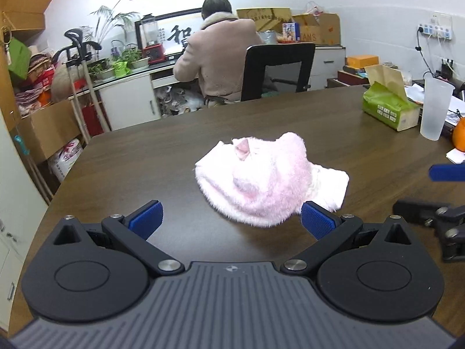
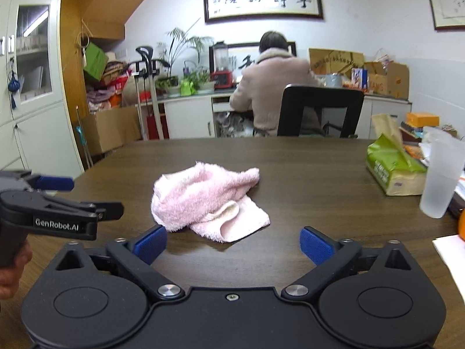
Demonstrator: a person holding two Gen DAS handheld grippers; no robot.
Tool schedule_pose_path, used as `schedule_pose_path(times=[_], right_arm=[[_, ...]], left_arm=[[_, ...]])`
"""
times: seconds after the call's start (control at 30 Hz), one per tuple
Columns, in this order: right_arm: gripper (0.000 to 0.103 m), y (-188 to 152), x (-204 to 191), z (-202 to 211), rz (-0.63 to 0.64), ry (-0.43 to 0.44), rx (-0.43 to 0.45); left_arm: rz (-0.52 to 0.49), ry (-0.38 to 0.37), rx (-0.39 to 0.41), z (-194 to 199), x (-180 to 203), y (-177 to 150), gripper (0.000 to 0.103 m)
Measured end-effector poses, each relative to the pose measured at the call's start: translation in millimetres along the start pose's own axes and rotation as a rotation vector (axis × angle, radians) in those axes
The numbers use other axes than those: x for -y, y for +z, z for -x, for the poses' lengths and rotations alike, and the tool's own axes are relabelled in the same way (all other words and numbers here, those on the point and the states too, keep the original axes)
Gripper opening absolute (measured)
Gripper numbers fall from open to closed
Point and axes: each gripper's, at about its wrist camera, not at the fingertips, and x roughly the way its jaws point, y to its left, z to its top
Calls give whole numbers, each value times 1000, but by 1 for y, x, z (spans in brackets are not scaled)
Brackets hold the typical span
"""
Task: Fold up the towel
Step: 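Close the left gripper on the towel while the right gripper pinches its white edge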
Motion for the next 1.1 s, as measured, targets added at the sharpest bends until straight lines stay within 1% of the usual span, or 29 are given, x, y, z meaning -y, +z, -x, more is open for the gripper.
schedule_pose_path(times=[0.03,0.1,0.17,0.27,0.33,0.4,0.47,0.63,0.7,0.8,0.87,0.9,0.93,1.03,1.07,1.1], right_arm=[[81,0,-1,-8,10,1,-11],[80,1,-2,-23,26,7,-31],[80,3,-4,-37,37,21,-47],[74,7,-10,-62,66,45,-81],[64,8,-12,-76,82,57,-112],[54,8,-15,-88,97,58,-135],[54,7,-14,-97,98,65,-149],[54,4,-11,-116,99,77,-171],[54,4,-10,-125,93,94,-192],[54,6,-11,-134,93,110,-191],[48,9,-13,-139,95,126,-197],[39,10,-14,-140,96,133,-198],[35,11,-13,-139,89,143,-196],[30,12,-11,-133,78,157,-179],[30,12,-11,-132,78,154,-171],[32,12,-11,-130,73,146,-151]], left_arm=[[-4,-4,-2,-4,-1,1,103],[-16,-7,-8,-12,-3,5,103],[-21,-29,-16,-25,-5,11,103],[-24,-32,-23,-37,-4,19,103],[-40,-14,-34,-54,0,26,103],[-44,-17,-48,-64,0,29,103],[-41,-29,-71,-80,1,29,103],[-67,-64,-100,-105,7,25,103],[-77,-60,-109,-110,9,24,103],[-68,-58,-136,-120,4,21,102],[-49,-73,-150,-122,-2,19,94],[-41,-78,-153,-122,-6,19,93],[-35,-80,-156,-121,-9,18,92],[-43,-75,-155,-117,-16,14,91],[-38,-75,-156,-116,-17,13,91],[-29,-76,-156,-115,-18,12,91]])
